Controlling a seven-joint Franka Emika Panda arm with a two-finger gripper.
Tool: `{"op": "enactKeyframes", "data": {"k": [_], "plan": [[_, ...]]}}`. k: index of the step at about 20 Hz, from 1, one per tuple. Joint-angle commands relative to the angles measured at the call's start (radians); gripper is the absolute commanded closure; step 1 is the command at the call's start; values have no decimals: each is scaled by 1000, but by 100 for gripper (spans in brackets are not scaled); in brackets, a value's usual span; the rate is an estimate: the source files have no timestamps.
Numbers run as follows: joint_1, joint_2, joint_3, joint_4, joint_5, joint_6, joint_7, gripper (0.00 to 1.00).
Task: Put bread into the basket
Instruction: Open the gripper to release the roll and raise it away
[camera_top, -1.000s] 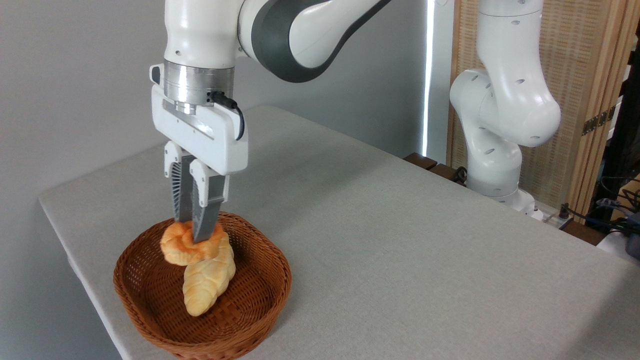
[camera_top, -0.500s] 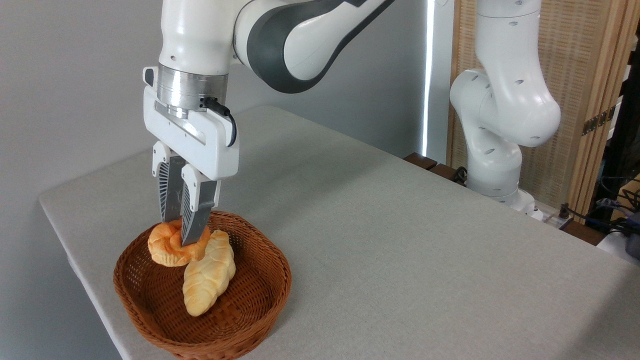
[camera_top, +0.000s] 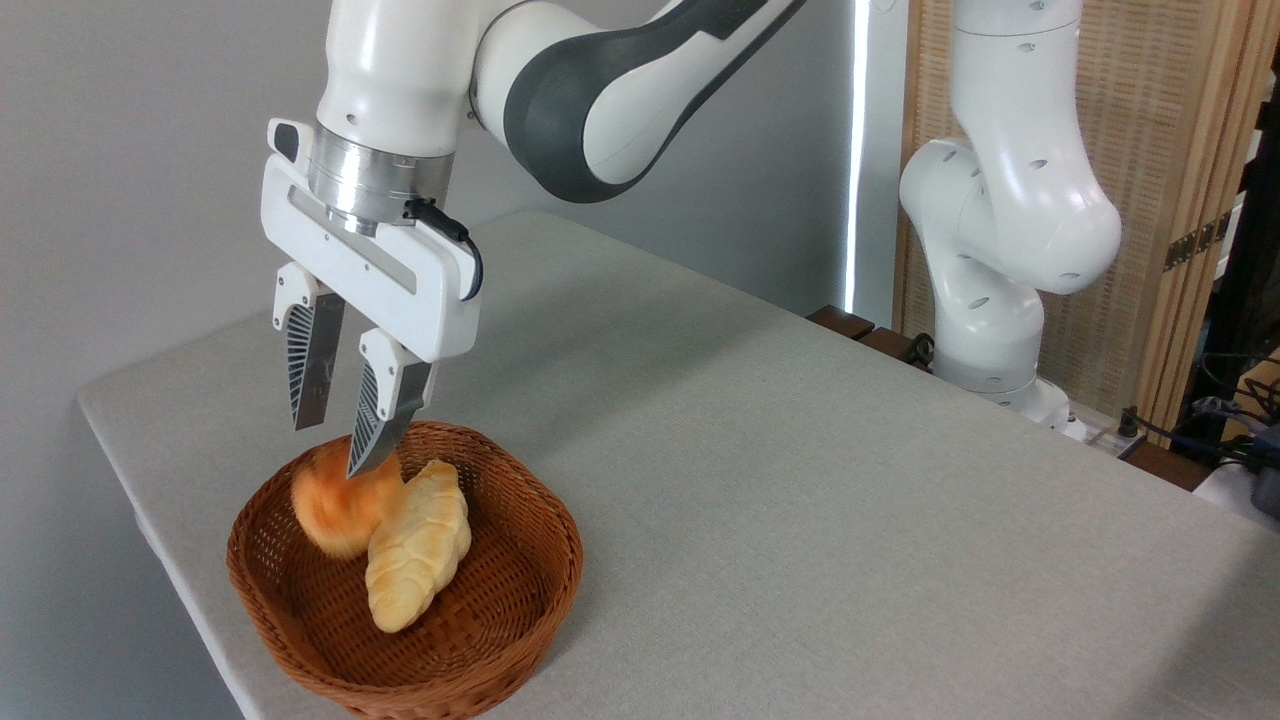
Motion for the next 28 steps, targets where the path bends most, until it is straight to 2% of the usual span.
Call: {"op": "enactKeyframes", "data": {"k": [1,10,15,16,19,20,24,28], "plan": [[-6,6,7,11,-17,17,-23,0],[-6,-6,12,11,-14,-1,-27,0],[-4,-15,25,67,-6,-240,-33,0],[-4,-17,38,83,1,-280,-33,0],[-4,-51,42,88,116,-360,-33,0],[-6,-61,42,88,138,-375,-33,0],[-4,-98,48,88,147,-453,-29,0],[-4,-101,42,92,150,-522,-29,0]]}}
